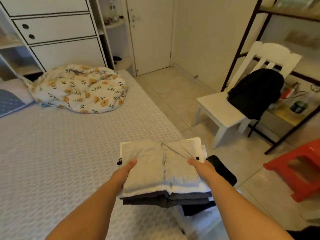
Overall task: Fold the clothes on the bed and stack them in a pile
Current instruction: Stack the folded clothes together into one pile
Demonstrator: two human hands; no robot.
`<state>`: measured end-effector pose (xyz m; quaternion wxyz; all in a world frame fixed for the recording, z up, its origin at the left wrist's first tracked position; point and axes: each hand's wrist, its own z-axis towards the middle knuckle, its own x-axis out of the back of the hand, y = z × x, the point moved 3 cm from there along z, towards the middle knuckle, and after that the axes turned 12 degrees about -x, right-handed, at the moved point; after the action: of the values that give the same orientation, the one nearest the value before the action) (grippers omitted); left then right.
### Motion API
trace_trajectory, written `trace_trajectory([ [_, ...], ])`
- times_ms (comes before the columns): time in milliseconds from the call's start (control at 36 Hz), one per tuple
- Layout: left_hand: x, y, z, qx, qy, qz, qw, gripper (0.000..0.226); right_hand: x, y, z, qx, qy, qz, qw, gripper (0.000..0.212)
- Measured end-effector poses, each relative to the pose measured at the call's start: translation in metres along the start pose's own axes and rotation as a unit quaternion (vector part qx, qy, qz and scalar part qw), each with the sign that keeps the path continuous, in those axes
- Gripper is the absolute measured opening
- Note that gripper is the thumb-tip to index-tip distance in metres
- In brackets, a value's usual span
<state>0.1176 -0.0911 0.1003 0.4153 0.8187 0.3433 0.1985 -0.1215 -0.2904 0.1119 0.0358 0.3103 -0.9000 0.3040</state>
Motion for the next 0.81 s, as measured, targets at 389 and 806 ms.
trace_trajectory([
  [389, -0.156, -0.002, 0.072, 0.03, 0.103, -0.082, 0.991, 0.066, 0.111, -0.103, 0.144, 0.018, -0.036, -0.076, 0.996, 0.064],
  [806, -0.185, -0.004, 0.166, -0.017, 0.194, -0.081, 0.978, 0.058, 0.088, -0.146, 0.273, 0.055, -0.083, -0.078, 0.992, 0.046],
])
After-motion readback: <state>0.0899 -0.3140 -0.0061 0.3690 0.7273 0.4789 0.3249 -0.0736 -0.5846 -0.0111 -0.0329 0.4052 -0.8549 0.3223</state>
